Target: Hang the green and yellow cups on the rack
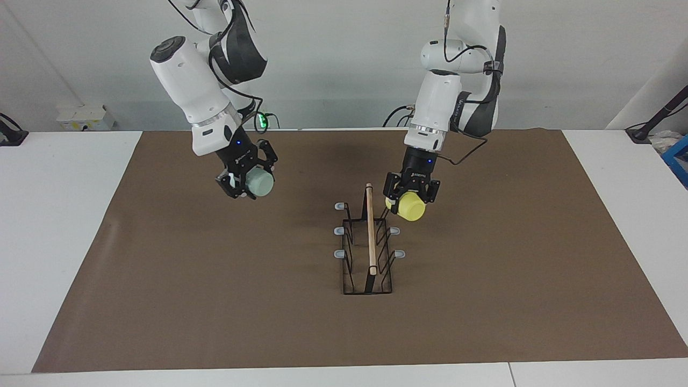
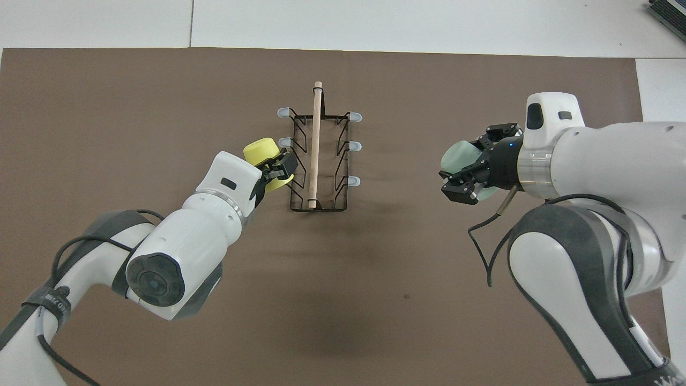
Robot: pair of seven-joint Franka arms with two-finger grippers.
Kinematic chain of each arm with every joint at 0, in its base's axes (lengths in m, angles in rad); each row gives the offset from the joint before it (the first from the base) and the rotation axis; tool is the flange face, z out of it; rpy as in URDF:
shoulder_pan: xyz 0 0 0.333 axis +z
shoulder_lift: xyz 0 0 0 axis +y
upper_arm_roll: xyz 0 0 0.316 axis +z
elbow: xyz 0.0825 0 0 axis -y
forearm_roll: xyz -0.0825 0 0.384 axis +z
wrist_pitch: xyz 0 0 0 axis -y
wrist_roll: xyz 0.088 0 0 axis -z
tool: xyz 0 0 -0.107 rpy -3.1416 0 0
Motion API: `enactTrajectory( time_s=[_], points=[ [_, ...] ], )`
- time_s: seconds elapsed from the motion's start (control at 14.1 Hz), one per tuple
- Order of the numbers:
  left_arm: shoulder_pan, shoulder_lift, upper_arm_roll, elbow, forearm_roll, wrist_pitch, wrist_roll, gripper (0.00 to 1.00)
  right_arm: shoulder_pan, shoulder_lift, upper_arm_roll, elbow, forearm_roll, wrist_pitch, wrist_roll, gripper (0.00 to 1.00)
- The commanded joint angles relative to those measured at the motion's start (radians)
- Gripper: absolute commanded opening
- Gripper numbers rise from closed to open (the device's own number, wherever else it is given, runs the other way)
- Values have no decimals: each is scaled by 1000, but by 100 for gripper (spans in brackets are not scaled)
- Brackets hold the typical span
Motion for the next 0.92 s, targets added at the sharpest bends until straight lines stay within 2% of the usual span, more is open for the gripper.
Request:
enactTrajectory(
  time_s=[0.0, 0.14, 0.21, 0.28, 0.49, 0.71, 0.85],
  points=[
    [-8, -13, -15, -23, 18, -46, -12, 0, 19, -11, 1, -28, 191, 94, -89, 0],
    [-8, -16, -24, -20, 18, -96, -12, 0, 54, -13, 1, -40, 348, 161, -127, 0],
    [-8, -16, -28, -18, 18, -111, -14, 54, 72, -14, 1, -57, 394, 219, -164, 0],
    [-8, -17, -29, -15, 18, -126, -14, 100, 95, -22, 1, -78, 437, 262, -193, 0],
    [-7, -8, -29, 37, 18, -203, -7, 100, 103, -52, 1, -130, 623, 284, -389, 0],
    [-10, 10, -29, 156, 19, -419, 5, 100, 97, -100, 1, -193, 871, 277, -662, 0],
    [-8, 33, -29, 248, 16, -552, 96, 100, 103, -134, 1, -235, 1069, 281, -783, 0]
  ],
)
